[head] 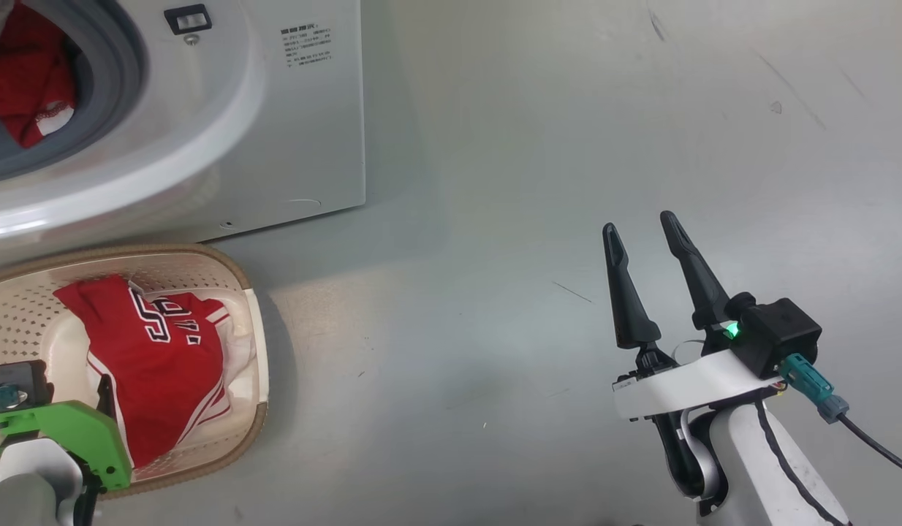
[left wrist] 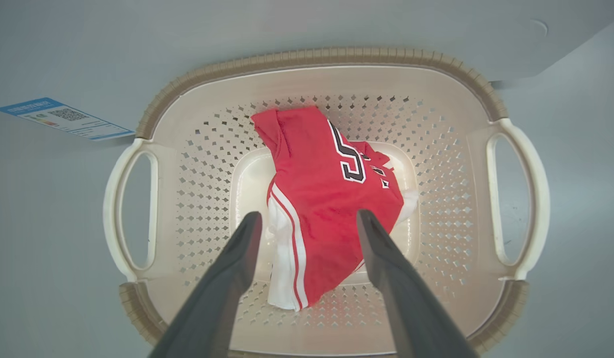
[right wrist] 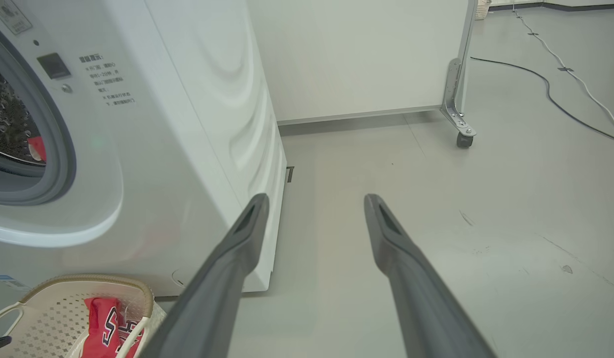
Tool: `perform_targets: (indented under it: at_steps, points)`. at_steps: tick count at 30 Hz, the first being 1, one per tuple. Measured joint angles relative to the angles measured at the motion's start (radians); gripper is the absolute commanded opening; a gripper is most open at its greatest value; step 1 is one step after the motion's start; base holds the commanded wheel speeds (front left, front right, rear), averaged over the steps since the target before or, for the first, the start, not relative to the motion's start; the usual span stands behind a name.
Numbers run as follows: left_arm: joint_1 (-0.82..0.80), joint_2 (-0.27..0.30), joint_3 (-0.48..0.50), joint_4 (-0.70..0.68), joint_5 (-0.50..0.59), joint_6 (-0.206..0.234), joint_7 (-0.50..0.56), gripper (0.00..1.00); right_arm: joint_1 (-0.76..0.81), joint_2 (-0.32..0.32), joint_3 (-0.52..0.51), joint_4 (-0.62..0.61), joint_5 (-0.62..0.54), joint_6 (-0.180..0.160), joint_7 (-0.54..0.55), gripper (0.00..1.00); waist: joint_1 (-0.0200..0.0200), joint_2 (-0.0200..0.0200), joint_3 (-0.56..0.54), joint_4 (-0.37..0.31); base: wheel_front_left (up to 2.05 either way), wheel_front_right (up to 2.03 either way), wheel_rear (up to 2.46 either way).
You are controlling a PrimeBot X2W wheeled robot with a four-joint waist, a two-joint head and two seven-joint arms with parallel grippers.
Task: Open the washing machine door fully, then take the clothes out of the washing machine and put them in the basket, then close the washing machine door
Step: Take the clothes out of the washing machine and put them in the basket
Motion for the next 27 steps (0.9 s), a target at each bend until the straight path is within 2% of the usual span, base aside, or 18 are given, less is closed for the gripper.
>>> perform_targets:
  at_steps: [11,16,27]
  points:
    - [-0.016,-0.043,-0.024,0.021,0.0,-0.017,-0.099,1.0,-0.006,0.0,-0.031,0.023,0.0,0.002,0.0,1.0,0.0,0.0,-0.077,0.03,0.0,0.0,0.0]
    - [-0.02,-0.053,-0.056,0.015,0.023,-0.029,-0.177,1.0,-0.003,0.0,-0.055,0.042,0.0,0.005,0.0,1.0,0.0,0.0,-0.137,0.065,0.0,0.0,0.0]
    - [-0.012,-0.098,-0.125,-0.028,0.055,-0.045,-0.208,1.0,0.055,-0.014,-0.078,0.082,0.0,0.02,0.0,1.0,0.0,0.0,-0.258,0.152,0.0,0.0,0.0]
